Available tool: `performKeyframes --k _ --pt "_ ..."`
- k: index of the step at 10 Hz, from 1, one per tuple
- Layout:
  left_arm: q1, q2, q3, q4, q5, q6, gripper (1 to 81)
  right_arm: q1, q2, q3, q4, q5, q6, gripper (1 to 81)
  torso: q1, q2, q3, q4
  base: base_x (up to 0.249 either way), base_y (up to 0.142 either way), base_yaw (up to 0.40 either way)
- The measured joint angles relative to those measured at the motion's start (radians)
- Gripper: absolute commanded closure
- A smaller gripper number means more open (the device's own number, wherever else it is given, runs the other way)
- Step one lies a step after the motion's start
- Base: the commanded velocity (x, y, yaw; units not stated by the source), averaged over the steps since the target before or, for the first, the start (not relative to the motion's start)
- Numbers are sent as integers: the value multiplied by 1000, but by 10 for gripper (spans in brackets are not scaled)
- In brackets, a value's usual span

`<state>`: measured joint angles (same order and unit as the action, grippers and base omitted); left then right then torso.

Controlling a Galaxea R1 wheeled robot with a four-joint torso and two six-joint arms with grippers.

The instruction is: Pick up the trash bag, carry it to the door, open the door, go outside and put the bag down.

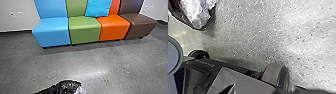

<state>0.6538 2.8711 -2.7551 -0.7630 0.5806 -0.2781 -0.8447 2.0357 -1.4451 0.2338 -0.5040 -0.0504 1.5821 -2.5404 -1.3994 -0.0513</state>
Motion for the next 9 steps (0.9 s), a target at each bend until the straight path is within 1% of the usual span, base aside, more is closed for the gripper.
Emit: performKeyframes --k 1,3,5,7,9 --pt "0 2 -14 -3 4 0 10 17 1 0 0 -19 2 10 0 0 -8 0 0 0 0" --pt "9 8 -42 -12 6 1 10 74 -2 0 0 -91 23 10 1 0 -10 0 0 0 0" --pt "22 8 -63 -28 8 3 10 80 -5 -1 -1 -105 27 10 1 0 -29 0 0 0 0" --pt "8 8 -65 -49 35 9 10 64 16 -2 -5 -110 31 10 1 0 -84 0 0 0 0" --pt "1 8 -66 -52 47 11 10 68 9 -3 -4 -107 33 10 1 -1 -100 0 0 0 0"
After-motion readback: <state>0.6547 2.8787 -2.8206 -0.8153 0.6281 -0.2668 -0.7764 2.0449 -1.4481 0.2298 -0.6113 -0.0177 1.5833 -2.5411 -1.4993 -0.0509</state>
